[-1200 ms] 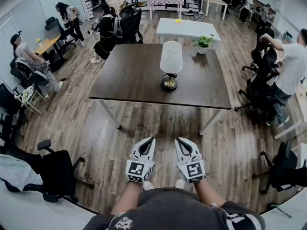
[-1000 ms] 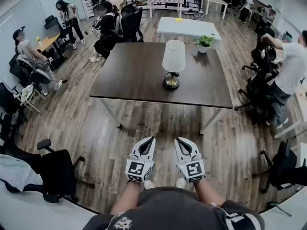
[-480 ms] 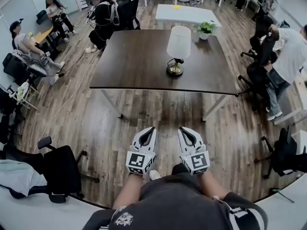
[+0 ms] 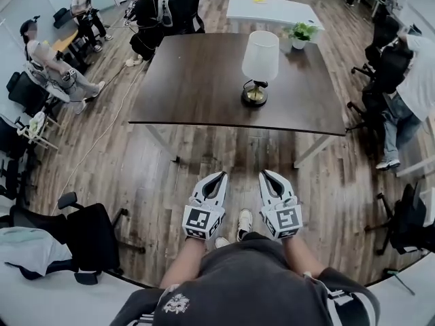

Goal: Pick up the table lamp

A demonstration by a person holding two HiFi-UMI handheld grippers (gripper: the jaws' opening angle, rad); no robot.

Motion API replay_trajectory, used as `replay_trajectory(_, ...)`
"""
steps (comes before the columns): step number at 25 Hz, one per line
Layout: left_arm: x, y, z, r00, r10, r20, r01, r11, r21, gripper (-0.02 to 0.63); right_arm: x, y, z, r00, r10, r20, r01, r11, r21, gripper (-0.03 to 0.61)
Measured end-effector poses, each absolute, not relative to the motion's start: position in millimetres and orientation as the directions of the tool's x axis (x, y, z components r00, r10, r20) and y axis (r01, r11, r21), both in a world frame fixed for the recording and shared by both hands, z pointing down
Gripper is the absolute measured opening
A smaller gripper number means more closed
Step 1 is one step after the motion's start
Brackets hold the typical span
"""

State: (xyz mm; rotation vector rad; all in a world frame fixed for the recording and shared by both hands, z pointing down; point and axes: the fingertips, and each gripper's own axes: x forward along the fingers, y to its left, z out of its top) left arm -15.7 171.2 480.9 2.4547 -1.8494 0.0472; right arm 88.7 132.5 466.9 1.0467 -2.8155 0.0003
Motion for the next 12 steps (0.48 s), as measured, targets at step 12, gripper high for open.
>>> replay_trajectory(12, -23, 84, 487, 0.262, -0.96, 0.1, -0.965, -0.261, 0.015, 0.008, 83, 43, 475, -0.767, -0.629, 0.125, -0.633, 0.774, 0.013, 0.026)
